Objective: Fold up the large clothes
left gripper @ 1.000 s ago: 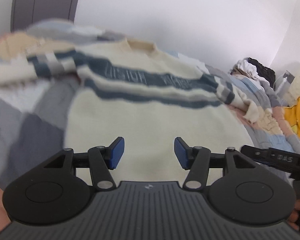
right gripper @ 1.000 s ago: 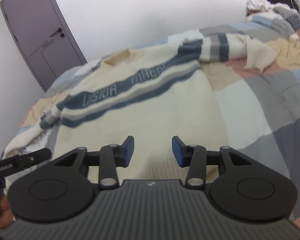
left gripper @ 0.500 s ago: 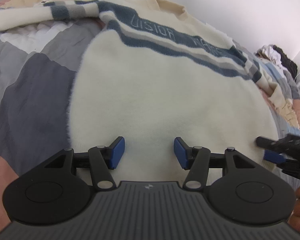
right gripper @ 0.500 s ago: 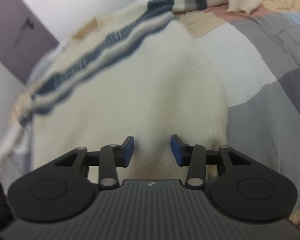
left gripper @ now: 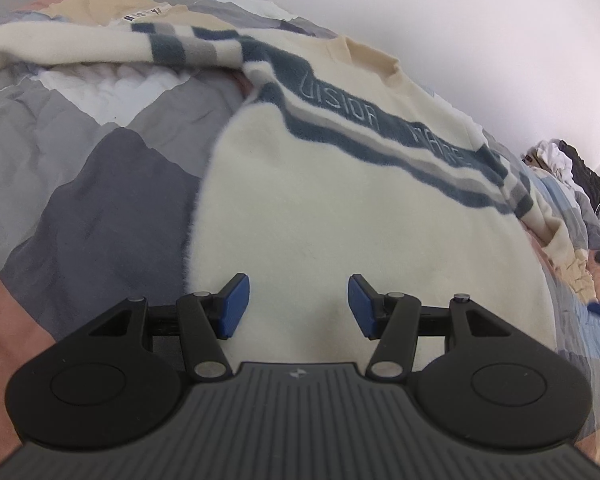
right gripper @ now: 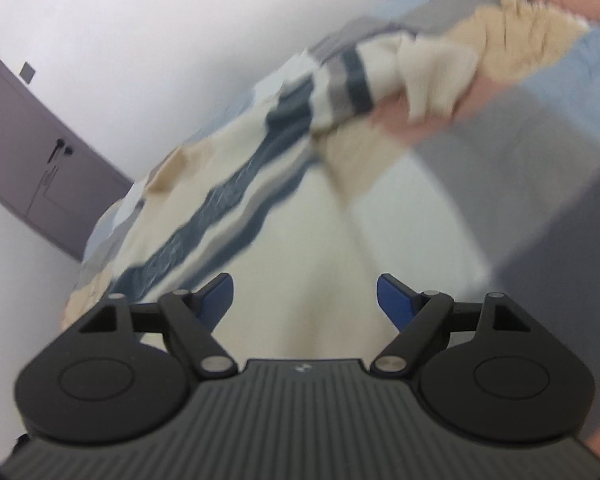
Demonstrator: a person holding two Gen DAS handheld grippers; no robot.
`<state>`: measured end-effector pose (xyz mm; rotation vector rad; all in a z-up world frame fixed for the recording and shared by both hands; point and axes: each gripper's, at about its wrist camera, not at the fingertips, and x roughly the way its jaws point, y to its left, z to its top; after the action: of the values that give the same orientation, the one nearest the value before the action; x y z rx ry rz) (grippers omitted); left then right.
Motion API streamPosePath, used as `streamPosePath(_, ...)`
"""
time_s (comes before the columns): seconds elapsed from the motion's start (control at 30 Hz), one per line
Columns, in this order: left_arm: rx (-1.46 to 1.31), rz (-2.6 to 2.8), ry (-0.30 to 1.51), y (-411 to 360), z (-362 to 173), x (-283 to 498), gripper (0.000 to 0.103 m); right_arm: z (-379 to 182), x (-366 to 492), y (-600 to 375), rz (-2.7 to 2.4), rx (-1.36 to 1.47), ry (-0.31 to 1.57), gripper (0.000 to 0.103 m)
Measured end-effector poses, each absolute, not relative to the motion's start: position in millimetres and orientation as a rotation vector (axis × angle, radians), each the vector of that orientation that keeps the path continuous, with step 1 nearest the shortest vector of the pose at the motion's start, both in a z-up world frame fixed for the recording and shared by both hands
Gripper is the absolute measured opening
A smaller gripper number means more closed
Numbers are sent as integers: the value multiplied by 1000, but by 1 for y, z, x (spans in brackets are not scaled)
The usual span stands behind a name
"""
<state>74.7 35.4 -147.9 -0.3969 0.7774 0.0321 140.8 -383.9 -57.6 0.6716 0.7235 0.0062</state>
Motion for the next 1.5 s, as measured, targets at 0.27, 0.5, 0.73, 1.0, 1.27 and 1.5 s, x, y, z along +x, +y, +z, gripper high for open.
streamPosePath(0.27, -377, 41, 746, 30, -148, 81, 61, -85, 256, -442, -193, 362, 593, 81)
streamPosePath(0.5, -401, 39, 755, 29, -153, 89, 61, -127, 323, -465, -301, 275, 535, 69)
streamPosePath(0.73, -424, 39, 764, 31, -157, 99, 61, -132, 341, -492, -418, 151, 549, 15)
streamPosePath(1.0, -454, 22, 770, 32, -152, 95, 61, -52, 311, -533, -381, 268, 451, 11)
streamPosePath(1.27, -427, -39, 727, 35, -130, 72, 61, 68, 269, -483, -154, 310, 443, 11)
streamPosePath(1.5, -437, -50, 650, 47, -108, 47, 61, 151, 225, -392, 56, 267, 527, 10)
